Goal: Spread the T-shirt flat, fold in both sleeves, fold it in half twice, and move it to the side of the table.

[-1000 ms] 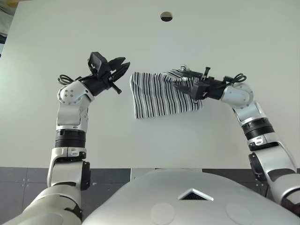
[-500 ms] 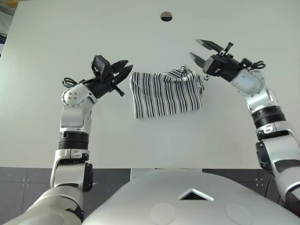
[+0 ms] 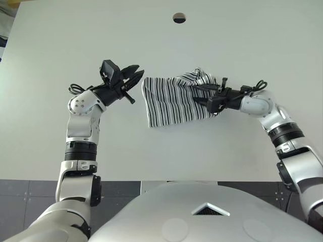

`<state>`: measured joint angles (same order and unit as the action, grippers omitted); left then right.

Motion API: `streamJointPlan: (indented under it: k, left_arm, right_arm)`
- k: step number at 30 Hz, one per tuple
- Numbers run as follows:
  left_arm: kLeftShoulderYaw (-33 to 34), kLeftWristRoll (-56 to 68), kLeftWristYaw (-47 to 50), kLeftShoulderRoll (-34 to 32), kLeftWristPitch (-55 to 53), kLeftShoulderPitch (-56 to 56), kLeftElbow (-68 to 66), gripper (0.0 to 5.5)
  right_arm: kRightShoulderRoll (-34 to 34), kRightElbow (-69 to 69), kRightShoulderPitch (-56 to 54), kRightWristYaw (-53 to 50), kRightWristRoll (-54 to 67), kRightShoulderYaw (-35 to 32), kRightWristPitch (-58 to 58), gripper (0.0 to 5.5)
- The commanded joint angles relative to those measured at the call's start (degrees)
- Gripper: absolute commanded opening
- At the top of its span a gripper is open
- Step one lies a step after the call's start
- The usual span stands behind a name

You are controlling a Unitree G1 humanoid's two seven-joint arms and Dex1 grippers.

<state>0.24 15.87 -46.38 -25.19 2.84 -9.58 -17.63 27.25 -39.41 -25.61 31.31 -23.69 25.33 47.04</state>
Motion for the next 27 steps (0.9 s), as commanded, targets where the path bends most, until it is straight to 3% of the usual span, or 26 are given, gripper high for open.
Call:
streamJointPlan:
  k: [1,9,15,24,27]
  left_arm:
    - [-0.03,-1.14,0.27,0.27,0.67,-0.24,-0.10,1.00]
    - [-0.10,-1.55,0.23,0.56,0.68,-0.46,0.04,1.00]
    - [0.12,-1.93,0.39,0.64,1.08,-0.54,-0.49,1.00]
    - [2.67,-0.11,1.32,0.90,1.98,1.33,0.60,1.00]
    - [3.83,0.65,1.68,1.20,2.15,1.75,1.56,1.00]
  right_arm:
    - [1.02,-1.80,-1.82,-2.74,-1.15,-1.75,-2.60,1.87]
    - [-3.15,-3.49,-2.67,2.89,12.62,-8.74,-13.55,1.87]
    - [-6.09,-11.36,-7.36,-1.83,13.55,-12.26,-18.30,1.87]
    - [-6.89,7.10,2.21,11.30,17.66,-5.57,-3.22,1.87]
    - [-5.49,6.49,1.82,6.29,6.34,-2.26,-4.48,1.87]
